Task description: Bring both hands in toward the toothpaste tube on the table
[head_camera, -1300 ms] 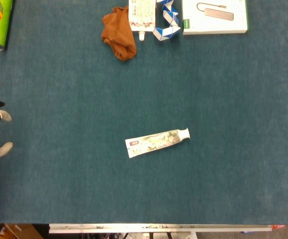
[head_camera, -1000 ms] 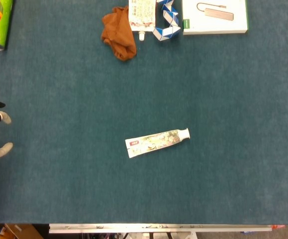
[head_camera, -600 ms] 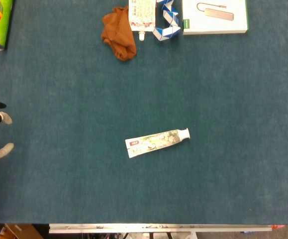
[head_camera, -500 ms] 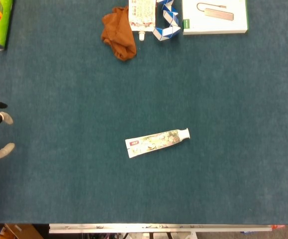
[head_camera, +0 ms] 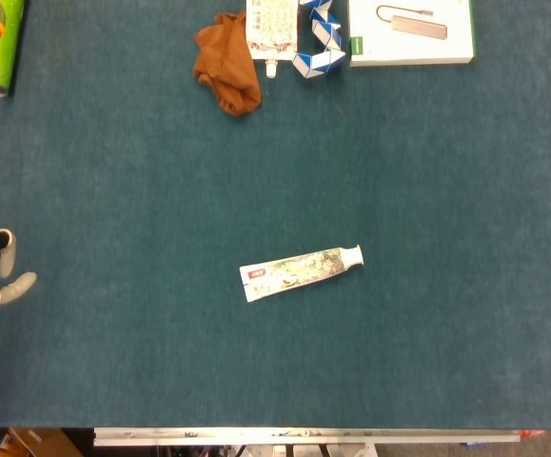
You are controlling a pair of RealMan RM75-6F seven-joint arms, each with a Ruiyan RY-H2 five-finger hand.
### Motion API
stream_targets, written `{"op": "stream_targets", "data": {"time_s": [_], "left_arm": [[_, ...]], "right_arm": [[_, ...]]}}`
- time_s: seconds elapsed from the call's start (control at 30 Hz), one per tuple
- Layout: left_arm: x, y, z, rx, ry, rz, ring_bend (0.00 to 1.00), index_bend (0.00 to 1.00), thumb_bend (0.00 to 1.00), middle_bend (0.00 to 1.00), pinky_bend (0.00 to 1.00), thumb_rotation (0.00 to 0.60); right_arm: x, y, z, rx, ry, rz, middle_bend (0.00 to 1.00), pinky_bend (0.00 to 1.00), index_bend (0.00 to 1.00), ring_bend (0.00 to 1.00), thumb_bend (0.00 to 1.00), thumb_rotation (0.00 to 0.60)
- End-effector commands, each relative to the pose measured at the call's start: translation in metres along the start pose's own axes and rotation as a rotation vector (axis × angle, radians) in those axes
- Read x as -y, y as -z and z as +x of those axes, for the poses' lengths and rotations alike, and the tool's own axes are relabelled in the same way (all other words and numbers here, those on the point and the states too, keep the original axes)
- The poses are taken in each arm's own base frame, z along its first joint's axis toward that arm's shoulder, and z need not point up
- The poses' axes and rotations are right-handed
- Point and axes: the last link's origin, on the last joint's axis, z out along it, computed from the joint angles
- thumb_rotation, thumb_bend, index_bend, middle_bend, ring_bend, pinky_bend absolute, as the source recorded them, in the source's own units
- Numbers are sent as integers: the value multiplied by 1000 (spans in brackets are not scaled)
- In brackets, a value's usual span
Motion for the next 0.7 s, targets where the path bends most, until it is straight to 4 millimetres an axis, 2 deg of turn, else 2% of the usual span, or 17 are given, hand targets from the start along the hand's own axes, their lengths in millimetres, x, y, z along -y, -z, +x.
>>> {"op": "stream_targets", "data": {"time_s": [0.03,0.27,0.37,0.43,0.7], "left_arm": [[0,1,1,5,8,2,692,921,0,985,239,600],[-1,1,5,29,82,-6,799,983,0,1000,246,599],[-1,2,5,42,99,-22,838,993,0,1000,246,522],[-2,3,6,55,130,-37,845,998,0,1000,244,495],[1,4,7,73,153,-41,848,1000,0,1000,230,503]], "right_arm": [[0,-1,-1,10,-12,-7,846,74,1000,682,0,600],[1,-1,-1,61,-70,1,879,73,1000,706,0,600],[2,-1,0,76,-82,11,881,74,1000,708,0,600],[1,-1,0,79,-85,13,881,74,1000,708,0,600],[1,-2,-1,80,-83,-2,881,74,1000,708,0,600]]}}
